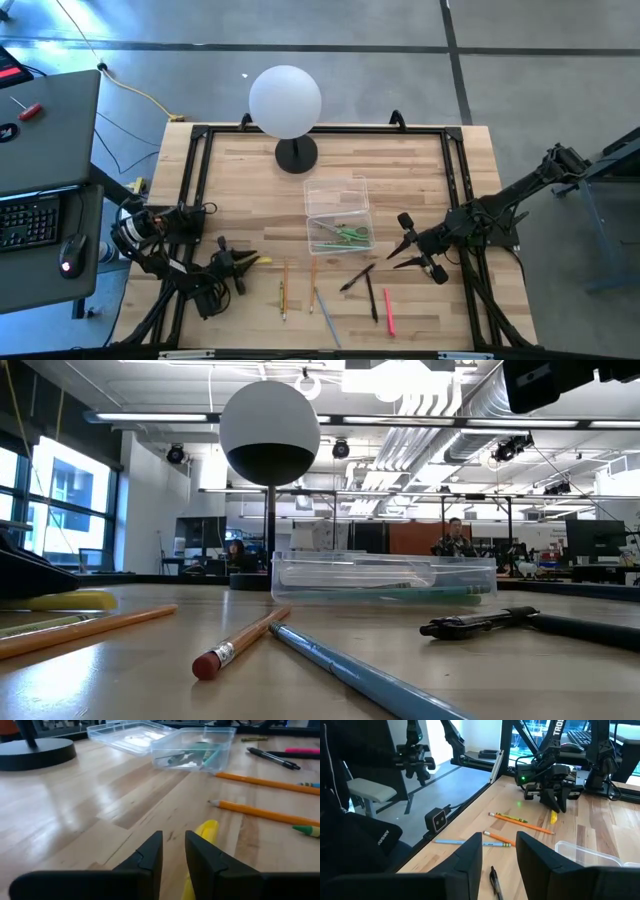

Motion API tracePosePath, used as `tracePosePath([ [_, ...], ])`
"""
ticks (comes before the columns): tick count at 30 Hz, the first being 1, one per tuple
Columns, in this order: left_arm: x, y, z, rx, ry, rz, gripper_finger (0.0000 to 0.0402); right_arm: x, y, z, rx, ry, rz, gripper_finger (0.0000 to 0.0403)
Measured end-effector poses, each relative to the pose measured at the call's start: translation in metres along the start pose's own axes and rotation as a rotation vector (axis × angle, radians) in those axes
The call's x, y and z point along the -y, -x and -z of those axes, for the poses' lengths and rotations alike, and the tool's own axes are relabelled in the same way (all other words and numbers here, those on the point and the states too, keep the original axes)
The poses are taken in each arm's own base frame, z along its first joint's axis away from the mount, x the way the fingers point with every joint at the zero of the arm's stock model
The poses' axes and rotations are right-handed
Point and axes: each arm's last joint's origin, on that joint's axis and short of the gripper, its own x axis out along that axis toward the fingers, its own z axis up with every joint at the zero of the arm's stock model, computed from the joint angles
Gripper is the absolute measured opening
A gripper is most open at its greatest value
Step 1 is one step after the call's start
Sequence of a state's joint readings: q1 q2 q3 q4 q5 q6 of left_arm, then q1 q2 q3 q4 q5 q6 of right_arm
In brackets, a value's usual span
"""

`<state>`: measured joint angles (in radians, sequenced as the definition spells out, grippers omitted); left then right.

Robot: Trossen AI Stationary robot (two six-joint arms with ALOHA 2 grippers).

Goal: Pick & place school supplies into a supply box
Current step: Put the light green crayon into the transparent supply box

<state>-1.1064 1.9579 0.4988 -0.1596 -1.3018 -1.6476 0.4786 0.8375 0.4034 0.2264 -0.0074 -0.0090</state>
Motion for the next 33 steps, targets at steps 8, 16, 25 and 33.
tracePosePath([
  [8, 0.013, 0.0, -0.003, -0.007, -0.011, 0.007, 0.0096, 0.0, 0.0, 0.0, 0.004, 0.0, 0.0, 0.0099],
  [16, 0.026, -0.009, -0.012, -0.027, -0.015, -0.046, 0.0123, 0.0, 0.0, -0.003, 0.033, 0.018, 0.009, 0.0099],
  [25, 0.036, -0.008, -0.022, -0.043, -0.105, -0.083, 0.0181, 0.0, 0.0, -0.009, 0.086, 0.02, 0.01, 0.0099],
  [33, 0.055, -0.005, -0.035, -0.02, -0.188, -0.083, 0.0182, 0.0, 0.0, -0.009, 0.086, 0.021, 0.01, 0.0099],
])
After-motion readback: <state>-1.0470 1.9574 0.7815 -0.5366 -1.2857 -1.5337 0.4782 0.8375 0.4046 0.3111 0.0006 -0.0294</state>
